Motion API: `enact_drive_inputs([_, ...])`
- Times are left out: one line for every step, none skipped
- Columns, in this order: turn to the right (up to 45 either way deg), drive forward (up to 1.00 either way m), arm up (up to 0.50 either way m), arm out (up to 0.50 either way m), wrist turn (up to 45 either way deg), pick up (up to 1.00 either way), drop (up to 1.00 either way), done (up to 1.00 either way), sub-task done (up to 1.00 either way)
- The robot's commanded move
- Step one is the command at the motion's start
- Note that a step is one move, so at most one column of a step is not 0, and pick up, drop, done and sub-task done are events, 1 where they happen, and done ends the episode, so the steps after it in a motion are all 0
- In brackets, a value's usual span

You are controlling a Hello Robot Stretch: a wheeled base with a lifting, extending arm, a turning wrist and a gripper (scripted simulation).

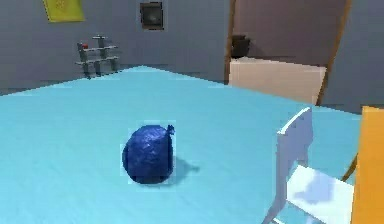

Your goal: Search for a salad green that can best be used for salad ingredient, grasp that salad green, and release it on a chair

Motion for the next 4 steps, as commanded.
enact_drive_inputs([45.0,0.00,0.00,0.00,0.0,0.00,0.00,0.00,0.00])
enact_drive_inputs([42.0,0.00,0.00,0.00,0.0,0.00,0.00,0.00,0.00])
enact_drive_inputs([-45.0,0.00,0.00,0.00,0.0,0.00,0.00,0.00,0.00])
enact_drive_inputs([-45.0,0.00,0.00,0.00,0.0,0.00,0.00,0.00,0.00])
